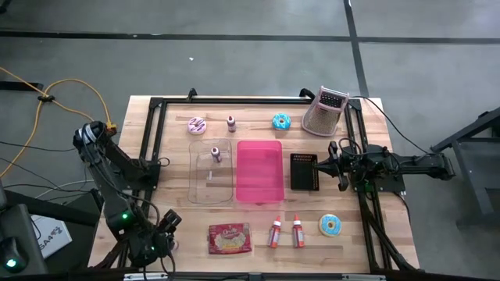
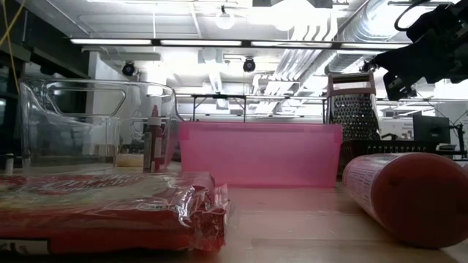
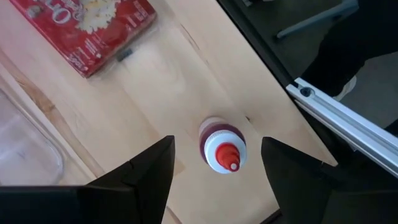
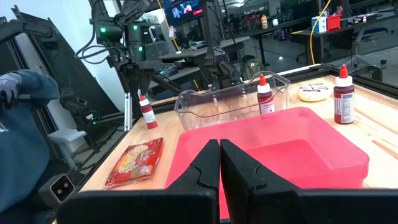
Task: Pick & Place Food Item
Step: Put the bottom red food coloring bottle into the transparent bin
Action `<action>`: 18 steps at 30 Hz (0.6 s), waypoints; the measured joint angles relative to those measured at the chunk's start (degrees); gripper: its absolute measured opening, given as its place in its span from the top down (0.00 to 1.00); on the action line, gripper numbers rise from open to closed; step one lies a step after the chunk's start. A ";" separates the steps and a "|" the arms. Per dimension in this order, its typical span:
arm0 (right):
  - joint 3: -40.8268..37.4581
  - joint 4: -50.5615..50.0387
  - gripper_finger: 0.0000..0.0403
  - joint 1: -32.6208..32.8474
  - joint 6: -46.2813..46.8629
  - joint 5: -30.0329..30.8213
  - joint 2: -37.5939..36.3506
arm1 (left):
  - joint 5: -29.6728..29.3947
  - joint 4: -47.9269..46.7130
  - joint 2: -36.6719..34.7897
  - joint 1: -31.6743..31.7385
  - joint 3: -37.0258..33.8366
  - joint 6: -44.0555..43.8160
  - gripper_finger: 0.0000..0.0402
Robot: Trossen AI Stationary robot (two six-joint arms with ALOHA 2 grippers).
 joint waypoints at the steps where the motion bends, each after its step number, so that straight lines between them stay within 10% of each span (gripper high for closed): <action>1: -0.01 0.00 1.00 0.00 -0.01 -0.02 0.00 | 0.01 -0.04 0.41 0.00 0.00 -0.01 0.42; 18: -0.01 0.00 1.00 0.01 -0.01 0.04 -0.01 | -0.85 0.21 4.40 -2.21 0.00 -0.21 0.42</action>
